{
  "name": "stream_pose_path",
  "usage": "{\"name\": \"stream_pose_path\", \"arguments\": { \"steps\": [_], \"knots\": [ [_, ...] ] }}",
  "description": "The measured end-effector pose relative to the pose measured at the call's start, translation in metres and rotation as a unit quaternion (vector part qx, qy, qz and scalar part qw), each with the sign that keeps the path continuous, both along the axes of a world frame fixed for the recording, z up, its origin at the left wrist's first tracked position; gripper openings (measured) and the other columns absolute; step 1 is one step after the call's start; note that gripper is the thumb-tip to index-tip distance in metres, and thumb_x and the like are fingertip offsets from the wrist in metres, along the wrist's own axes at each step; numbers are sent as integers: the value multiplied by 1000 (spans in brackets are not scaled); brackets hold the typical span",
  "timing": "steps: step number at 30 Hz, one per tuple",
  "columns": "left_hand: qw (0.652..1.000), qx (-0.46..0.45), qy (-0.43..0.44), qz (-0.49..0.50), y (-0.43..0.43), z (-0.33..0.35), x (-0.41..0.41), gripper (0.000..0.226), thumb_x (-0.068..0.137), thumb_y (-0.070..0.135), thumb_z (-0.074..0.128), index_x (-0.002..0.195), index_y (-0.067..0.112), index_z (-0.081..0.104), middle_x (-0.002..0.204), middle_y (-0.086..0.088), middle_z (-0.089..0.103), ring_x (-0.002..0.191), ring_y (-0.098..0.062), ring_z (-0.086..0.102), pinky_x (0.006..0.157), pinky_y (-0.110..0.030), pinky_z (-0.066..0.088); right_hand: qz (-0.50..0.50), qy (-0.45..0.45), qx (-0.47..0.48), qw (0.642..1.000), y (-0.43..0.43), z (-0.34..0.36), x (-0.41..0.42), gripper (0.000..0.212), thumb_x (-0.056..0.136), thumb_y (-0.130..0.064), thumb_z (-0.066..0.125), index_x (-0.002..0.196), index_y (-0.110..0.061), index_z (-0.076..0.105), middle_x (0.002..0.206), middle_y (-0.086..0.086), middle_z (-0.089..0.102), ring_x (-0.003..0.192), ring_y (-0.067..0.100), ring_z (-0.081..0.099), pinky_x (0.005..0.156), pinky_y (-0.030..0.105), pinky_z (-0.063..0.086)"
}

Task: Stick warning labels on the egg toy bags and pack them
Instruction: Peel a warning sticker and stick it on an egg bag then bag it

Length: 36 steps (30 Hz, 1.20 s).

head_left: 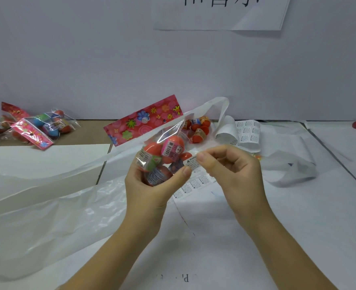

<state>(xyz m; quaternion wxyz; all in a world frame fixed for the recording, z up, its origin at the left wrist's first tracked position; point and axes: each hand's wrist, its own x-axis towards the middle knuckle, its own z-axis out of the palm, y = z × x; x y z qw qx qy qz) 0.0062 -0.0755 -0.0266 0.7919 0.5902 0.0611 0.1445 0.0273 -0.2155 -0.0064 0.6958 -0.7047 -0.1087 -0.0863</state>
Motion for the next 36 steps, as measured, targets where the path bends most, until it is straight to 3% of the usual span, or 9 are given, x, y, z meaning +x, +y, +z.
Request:
{"name": "stream_pose_path", "arguments": {
  "steps": [2,4,9,13,20,22,27,32,36],
  "knots": [
    [1000,-12,14,0,0,2,1,80,38,30,97,111,31,62,104,-1,74,98,-24,72,78,-34,60,3,-4,-3,1000,-2,0,0,13,74,-40,70,78,-29,73,75,-9,69,71,7,61,66,18,48],
    [999,-35,25,0,0,3,2,75,40,30,91,108,31,62,101,0,75,96,-24,73,73,-30,60,1,-17,-19,1000,-3,0,-1,15,76,-44,72,81,-30,71,79,-7,69,75,13,61,70,23,49],
    [990,-129,58,-24,-5,5,0,72,46,36,81,113,23,60,99,-4,76,90,-24,74,65,-26,60,-36,-86,-75,993,3,-5,-3,6,85,-38,62,83,-33,61,79,-14,63,75,5,56,67,10,44],
    [982,-169,71,-52,-7,6,-2,62,57,29,78,115,15,62,101,-11,76,91,-26,74,65,-27,59,-89,-232,-180,952,8,-12,-5,5,93,-30,54,88,-27,53,83,-21,52,77,1,48,73,6,37],
    [978,-175,86,-72,-6,6,-2,59,64,26,75,120,16,60,101,-8,76,89,-24,75,64,-26,59,-125,-332,-190,915,8,-24,-2,17,101,-34,44,96,-20,52,91,-13,51,84,7,50,77,22,44],
    [979,-171,86,-67,-6,6,-1,58,63,26,75,119,17,60,99,-7,76,88,-24,75,63,-26,59,-128,-329,-194,915,9,-24,-3,19,101,-38,42,98,-22,51,92,-14,52,84,11,53,76,22,45],
    [982,-159,96,-45,-4,1,4,52,63,26,75,112,22,60,92,-2,77,85,-22,75,61,-25,59,-102,-212,-157,959,13,-26,-6,9,93,-40,48,100,-38,52,89,-21,56,87,22,60,76,5,43],
    [980,-164,105,-37,-2,-2,6,55,61,26,77,113,19,61,96,-5,77,87,-23,75,61,-26,59,-98,-189,-159,964,15,-26,-8,7,92,-42,47,96,-47,51,90,-21,59,91,22,61,75,11,45],
    [975,-190,118,-4,7,-6,12,56,61,23,76,115,19,63,103,-6,76,88,-21,75,59,-25,58,-97,-146,26,984,10,-16,-5,10,95,-33,52,89,-41,54,85,-14,67,84,6,66,74,12,46]
  ]
}}
